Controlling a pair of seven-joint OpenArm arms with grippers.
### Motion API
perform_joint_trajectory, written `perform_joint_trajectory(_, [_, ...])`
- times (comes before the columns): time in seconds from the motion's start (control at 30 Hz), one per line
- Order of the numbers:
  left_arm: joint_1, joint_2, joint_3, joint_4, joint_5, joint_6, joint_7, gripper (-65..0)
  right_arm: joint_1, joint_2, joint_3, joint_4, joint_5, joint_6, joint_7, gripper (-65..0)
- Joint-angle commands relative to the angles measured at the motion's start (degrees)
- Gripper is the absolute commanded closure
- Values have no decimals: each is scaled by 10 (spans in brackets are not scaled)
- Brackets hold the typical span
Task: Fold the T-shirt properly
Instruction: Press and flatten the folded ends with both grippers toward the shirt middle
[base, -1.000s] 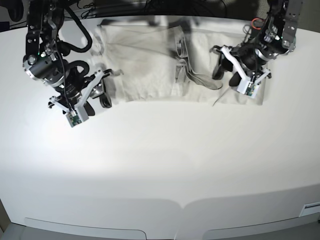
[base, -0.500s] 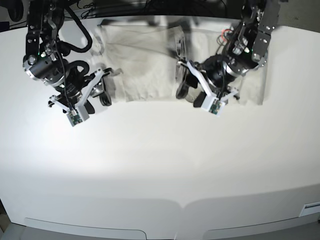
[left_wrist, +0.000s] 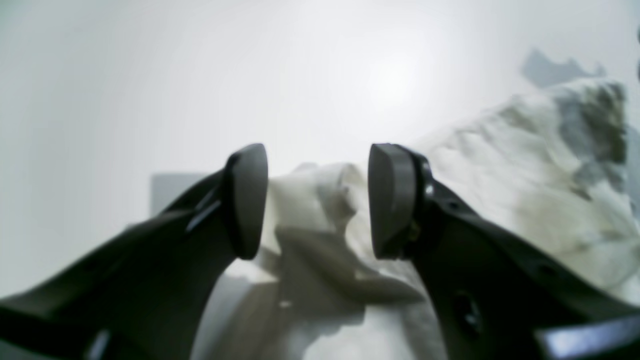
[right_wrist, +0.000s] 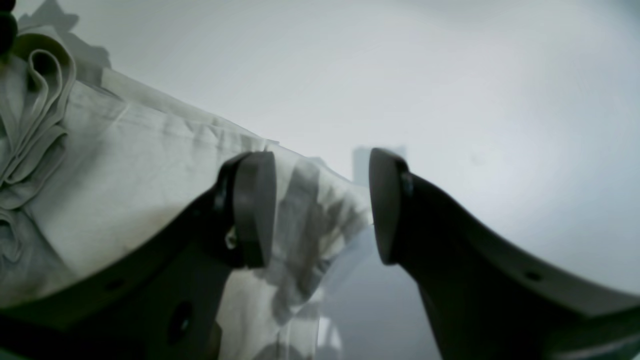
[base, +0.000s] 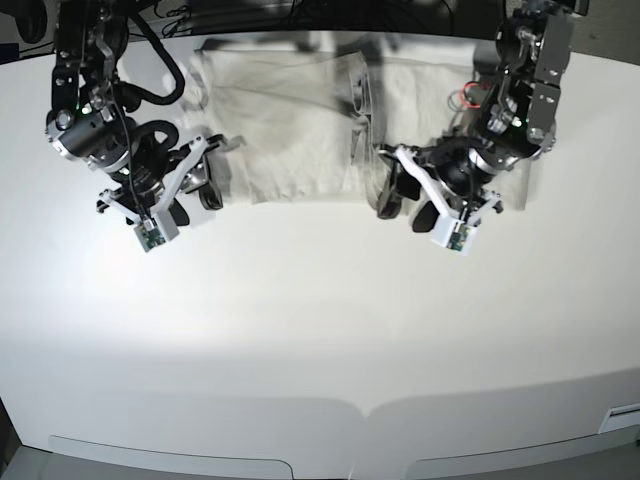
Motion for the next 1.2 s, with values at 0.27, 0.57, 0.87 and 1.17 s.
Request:
perform_joint_trajectory(0.27, [38,1,-39,11,-105,-125,50,-305,5,6,3,10,5,1,14,-303])
perform_joint_trajectory(0.57, [52,1,31,10,-33,-94,-46,-305,5,6,3,10,5,1,13,-303])
perform_joint_trajectory(0.87, [-5,1,55,-128,-6,-45,-138,-305,5,6,3,10,5,1,9,-303])
perform_joint_trajectory(1.17, [-52,18,55,-153,-97,-102,-114,-305,5,6,3,10,5,1,11,-303])
